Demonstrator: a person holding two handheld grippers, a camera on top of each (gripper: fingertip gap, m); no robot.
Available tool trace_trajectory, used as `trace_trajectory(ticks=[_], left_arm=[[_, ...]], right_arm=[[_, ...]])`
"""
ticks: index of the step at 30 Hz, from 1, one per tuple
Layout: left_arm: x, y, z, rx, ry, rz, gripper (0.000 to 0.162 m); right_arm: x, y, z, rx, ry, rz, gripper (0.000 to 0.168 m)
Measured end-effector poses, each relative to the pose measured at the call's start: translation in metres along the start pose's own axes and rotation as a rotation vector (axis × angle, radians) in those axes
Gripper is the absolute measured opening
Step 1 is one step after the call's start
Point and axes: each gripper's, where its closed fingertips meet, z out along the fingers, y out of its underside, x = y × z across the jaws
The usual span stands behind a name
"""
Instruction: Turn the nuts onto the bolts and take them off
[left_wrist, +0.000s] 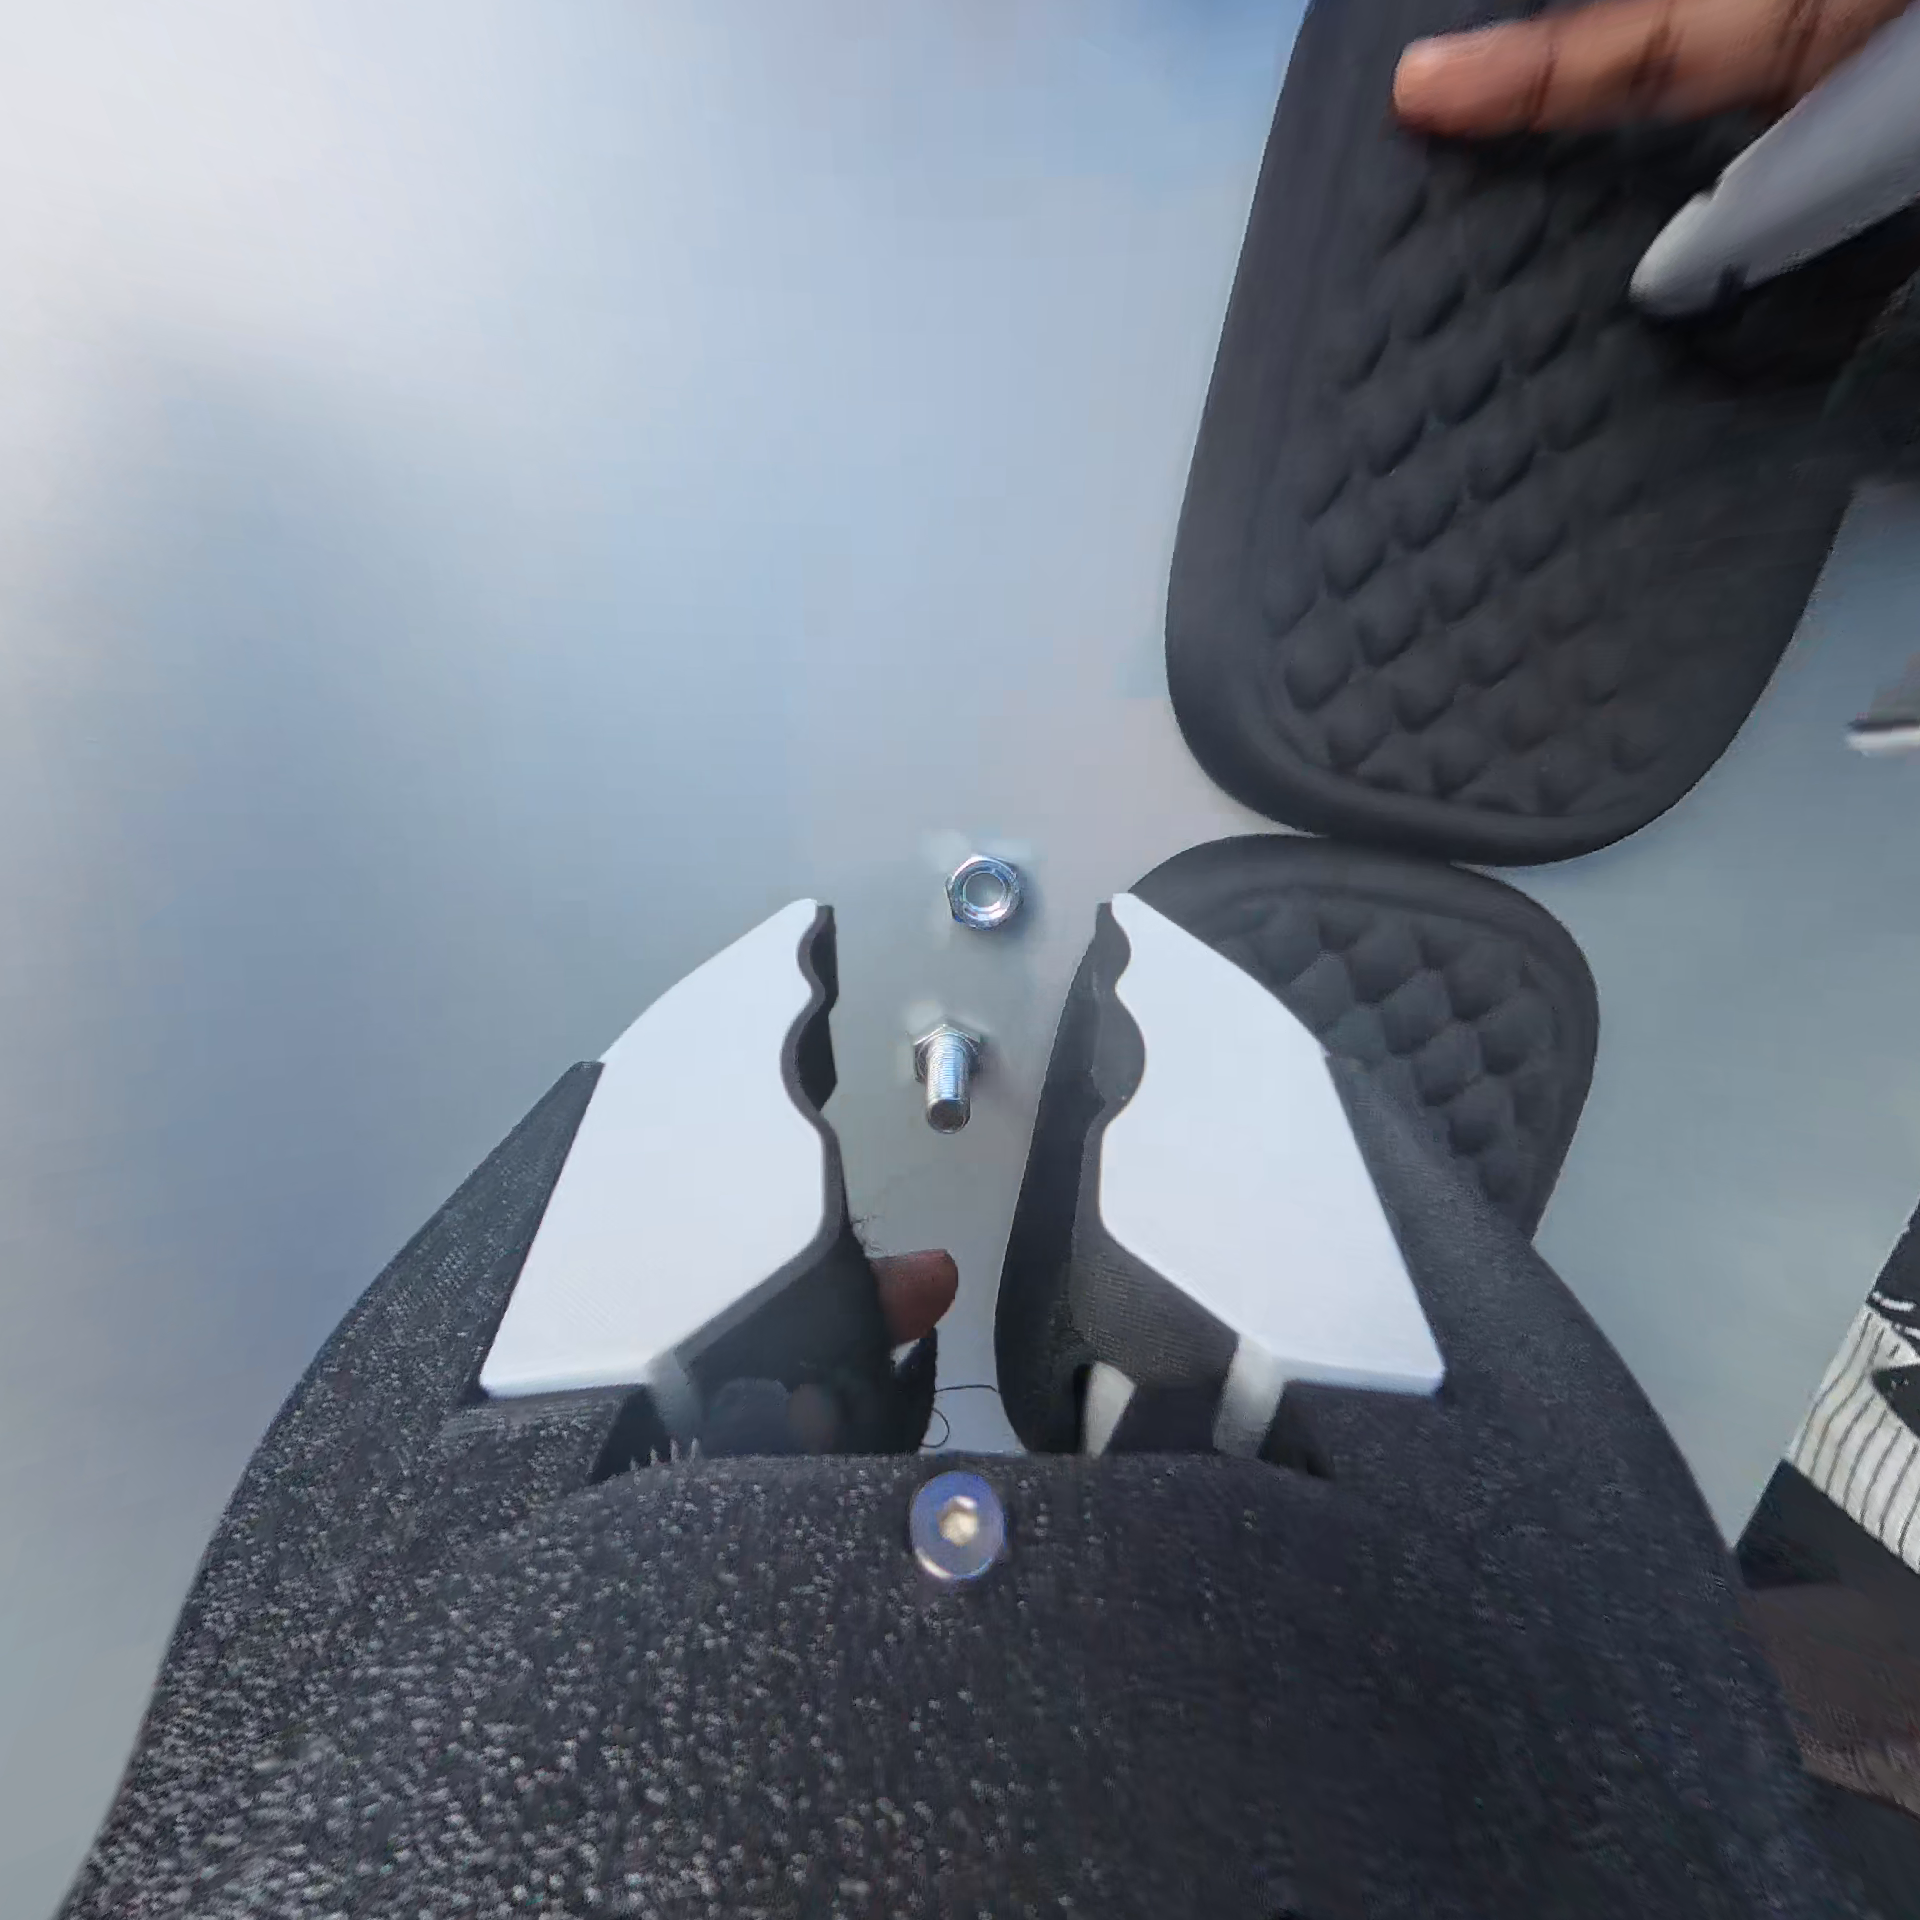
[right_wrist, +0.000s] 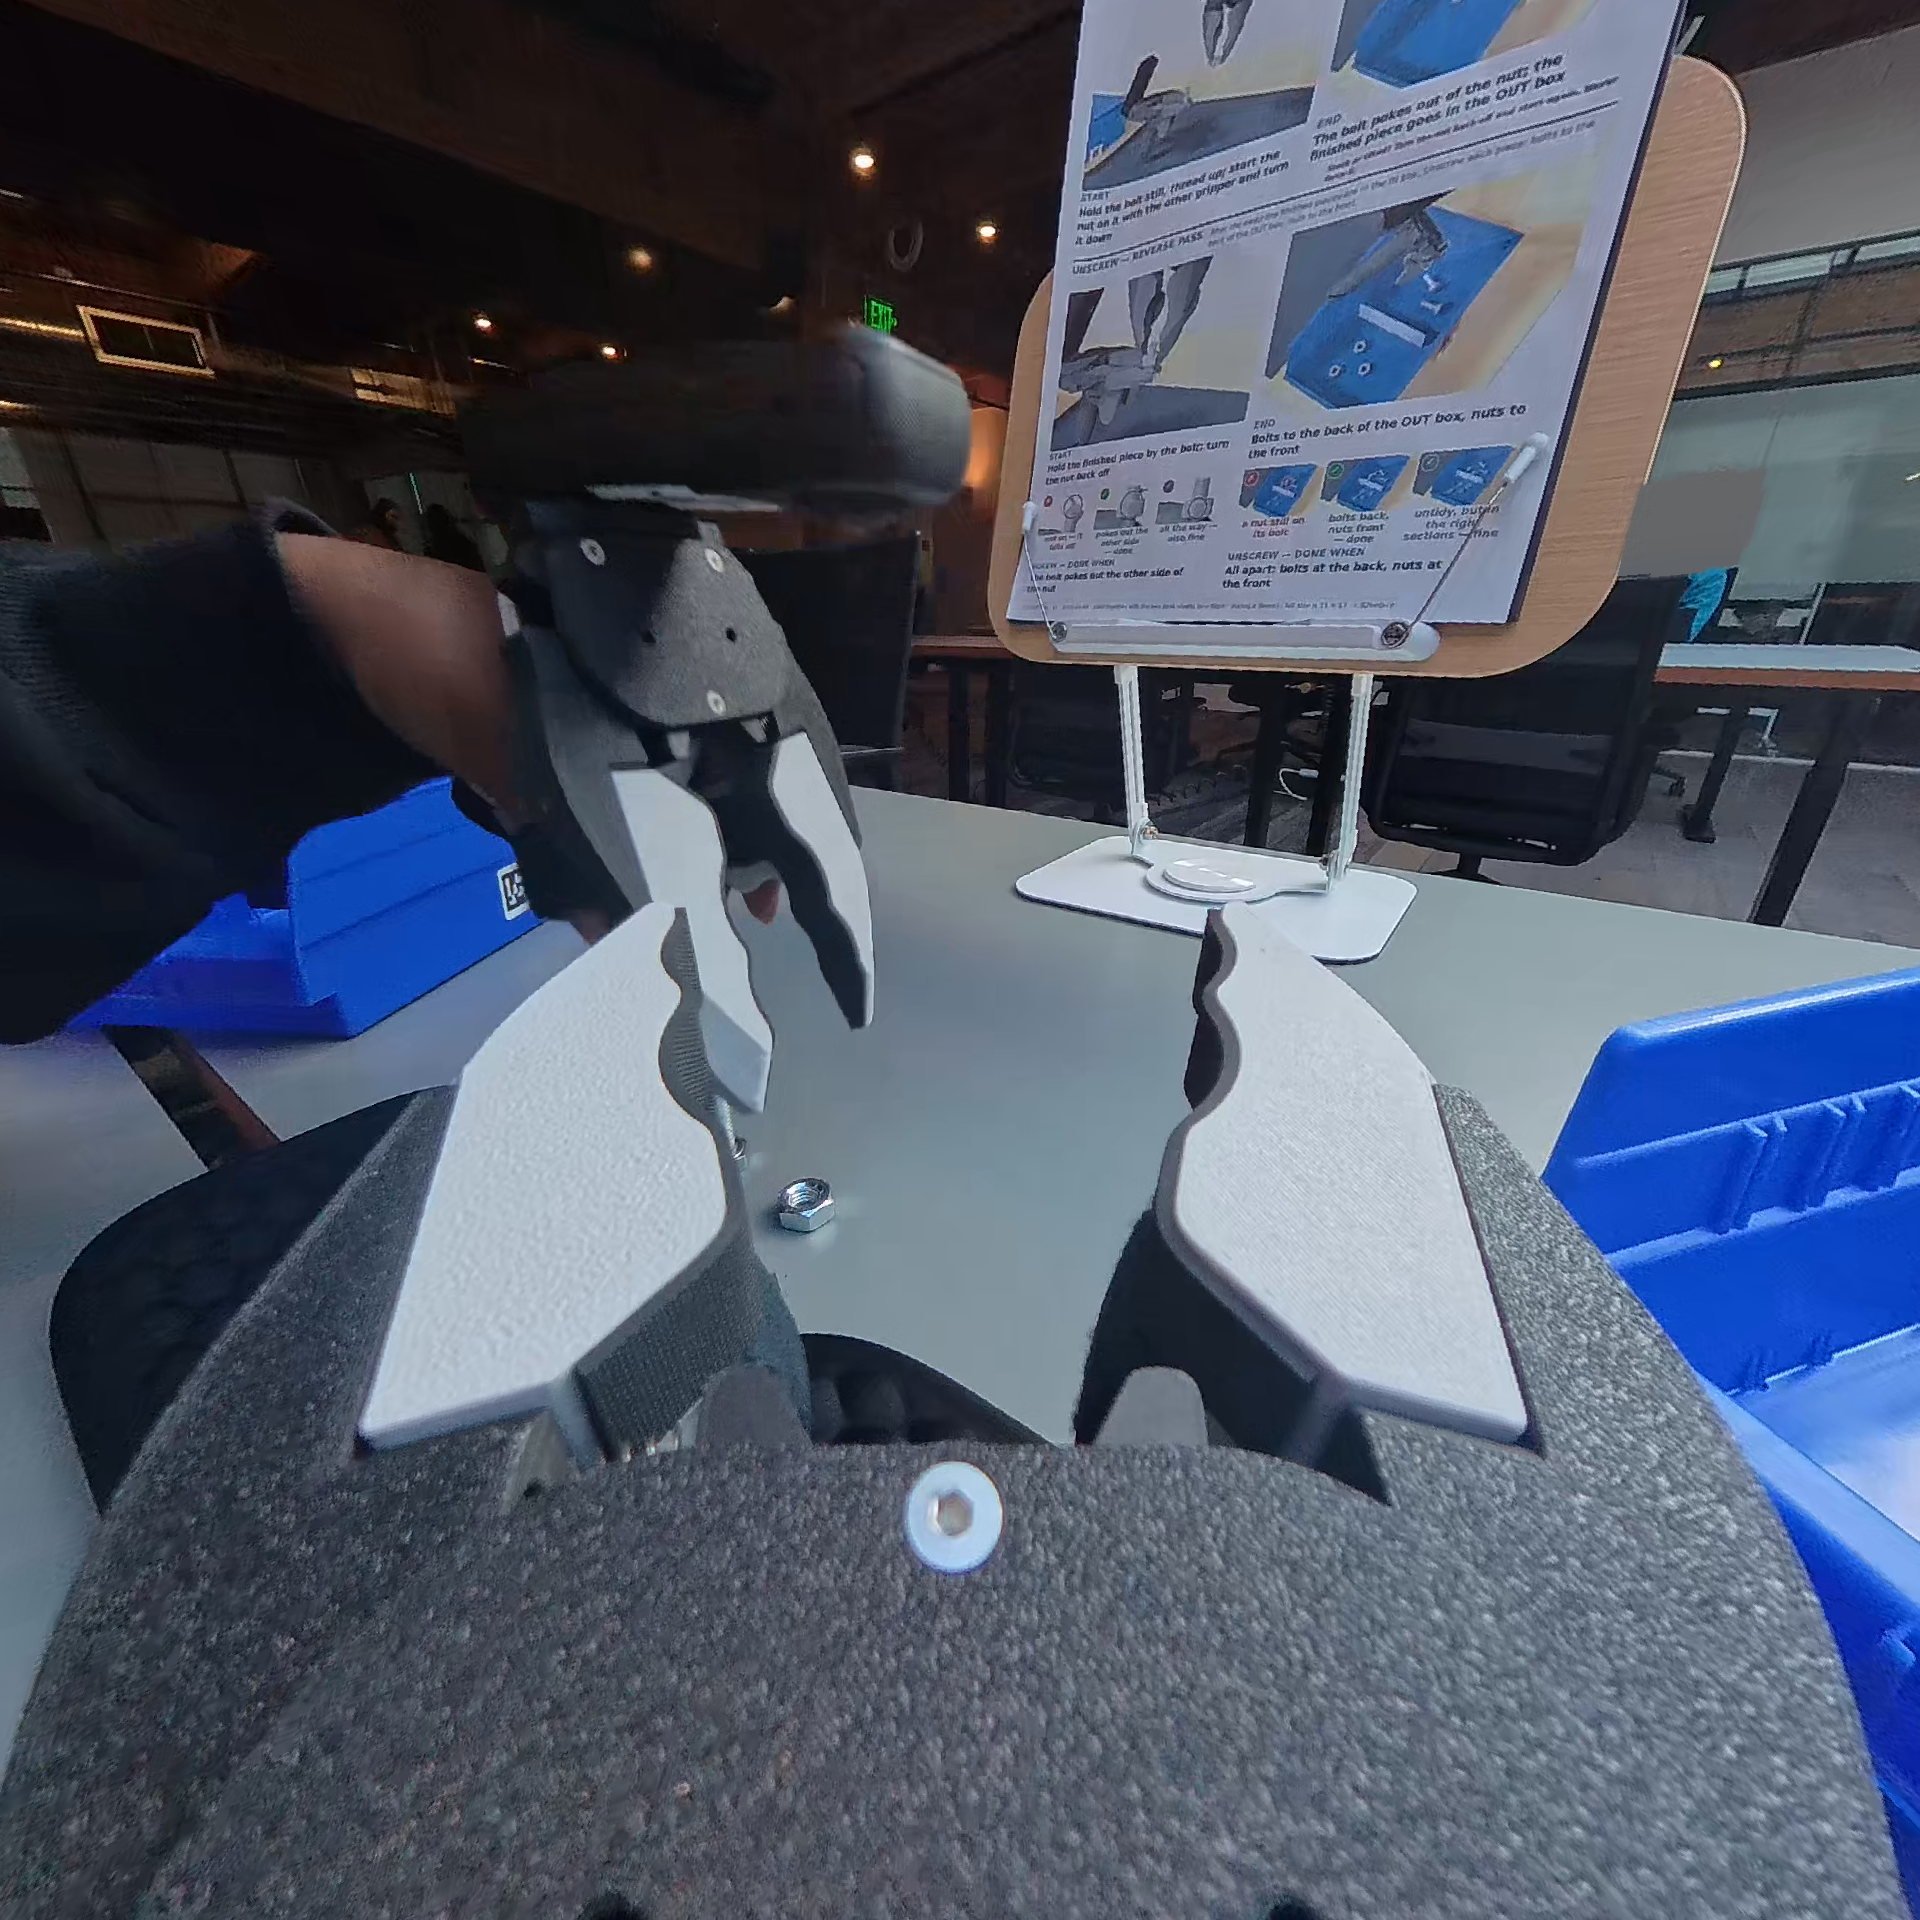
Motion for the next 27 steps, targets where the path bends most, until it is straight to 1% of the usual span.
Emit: trace_trajectory(ticks=[2, 7, 11, 15, 18, 21, 24, 27], left_arm=[[-0.003, -0.010, -0.018, 0.159, -0.025, -0.029, 0.057], [-0.007, -0.024, -0.066, 0.600, -0.103, -0.061, 0.066], [0.002, -0.022, -0.094, 0.897, -0.110, -0.066, 0.075], [0.011, -0.011, -0.114, 1.153, -0.104, -0.073, 0.081], [0.024, 0.001, -0.117, 1.268, -0.043, -0.071, 0.093], [0.035, 0.009, -0.118, 1.352, -0.026, -0.036, 0.098], [0.041, 0.016, -0.111, 1.363, -0.052, 0.016, 0.103], [0.045, 0.020, -0.104, 1.371, -0.049, 0.045, 0.104]], right_arm=[[0.000, 0.000, 0.000, 0.000, 0.000, -0.002, 0.091], [0.000, 0.000, 0.000, -0.002, -0.001, -0.002, 0.091], [-0.001, 0.001, 0.001, -0.007, -0.002, -0.005, 0.090], [-0.003, 0.003, 0.002, -0.024, -0.008, -0.018, 0.090], [-0.005, 0.005, 0.004, -0.046, -0.016, -0.035, 0.090], [-0.009, 0.008, 0.006, -0.074, -0.030, -0.054, 0.090], [-0.012, 0.012, 0.009, -0.111, -0.053, -0.067, 0.091], [-0.017, 0.018, 0.013, -0.172, -0.092, -0.073, 0.089]])
